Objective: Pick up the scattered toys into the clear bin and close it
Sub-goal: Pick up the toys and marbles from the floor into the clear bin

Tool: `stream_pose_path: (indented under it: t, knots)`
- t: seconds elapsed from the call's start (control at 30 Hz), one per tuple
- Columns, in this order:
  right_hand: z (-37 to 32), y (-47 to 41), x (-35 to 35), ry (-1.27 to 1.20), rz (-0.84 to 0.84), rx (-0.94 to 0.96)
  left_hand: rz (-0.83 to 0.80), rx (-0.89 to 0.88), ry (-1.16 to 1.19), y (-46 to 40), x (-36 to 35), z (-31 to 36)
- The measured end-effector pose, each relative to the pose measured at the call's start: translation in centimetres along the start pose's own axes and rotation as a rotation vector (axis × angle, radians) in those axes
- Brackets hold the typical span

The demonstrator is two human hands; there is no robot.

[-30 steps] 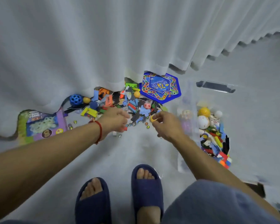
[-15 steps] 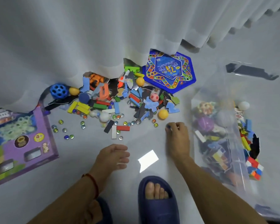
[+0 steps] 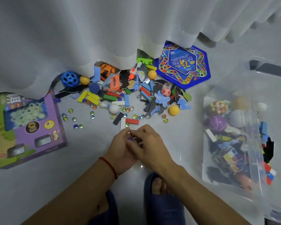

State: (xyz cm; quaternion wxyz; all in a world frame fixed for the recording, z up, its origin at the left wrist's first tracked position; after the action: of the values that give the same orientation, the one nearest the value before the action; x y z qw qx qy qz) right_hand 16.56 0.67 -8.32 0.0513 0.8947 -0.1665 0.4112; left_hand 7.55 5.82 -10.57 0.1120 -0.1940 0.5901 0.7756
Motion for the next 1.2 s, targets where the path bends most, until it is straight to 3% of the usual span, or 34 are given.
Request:
stream_pose_path:
  t: [0.03,0.1,0.2,0.27,0.33,0.5,0.67,0.8,0.93,1.07,1.2]
  knots:
    - [-0.1,-0.6,0.2,0.018,0.052,0.032,0.004,-0.021,0.005,-0.2,-0.2,0.1]
    - [1.4,-3.2,1.5,-0.022,0.310,-0.049,0.057,-0.049,-0.012,-0.7,-1.0,0.6]
    - [7.6,-8.7,4.9,0.055,0.589,-0.433,0.117,-0.065,-0.050,-1.2,-3.1,1.5]
    - [12.0,-11.4,7.0,0.212,0.520,-0.657,0.091,-0.073,-0.054,-1.4,-4.5,2.0]
    - [14.9,-13.1,8.0,0.271,0.343,-0.724,0.053,-0.070,-0.061,-1.5,-5.2,2.5]
    - [17.0,-15.3,7.7,0.267,0.106,-0.680,0.035,-0.074,-0.078,-2.4,-5.1,3.1]
    - [17.8,-15.5,7.2,0.543,0.082,-0.420,0.058,-0.074,-0.061,-2.8,-4.8,3.1]
    - [18.0,-15.7,7.3,0.608,0.115,-0.349,0.047,-0.067,-0.072,-2.6,-5.7,2.6]
    - [17.2,-15.3,9.2,0.404,0.287,-0.521,0.022,-0.097,-0.050,-1.4,-7.1,2.8]
    - [13.7,-14.7,12.0,-0.109,0.459,-0.711,-0.003,-0.168,-0.086,1.2,-9.6,2.9]
    - [7.8,-12.0,19.7,-0.542,0.553,-0.567,-0.103,-0.201,-0.263,5.5,-15.7,2.3]
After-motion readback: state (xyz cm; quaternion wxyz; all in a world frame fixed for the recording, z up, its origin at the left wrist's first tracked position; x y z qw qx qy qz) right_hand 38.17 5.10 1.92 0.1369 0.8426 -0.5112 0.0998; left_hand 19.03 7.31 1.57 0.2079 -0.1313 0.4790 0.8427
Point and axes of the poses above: each hand's wrist, its own y-axis away from the middle knuckle, its own x-axis out of the back of the hand, z = x × y, the point moved 2 cm from there along -y, towards the middle knuckle, and after that the axes turned 11 degrees about z, right-handed, at the moved point
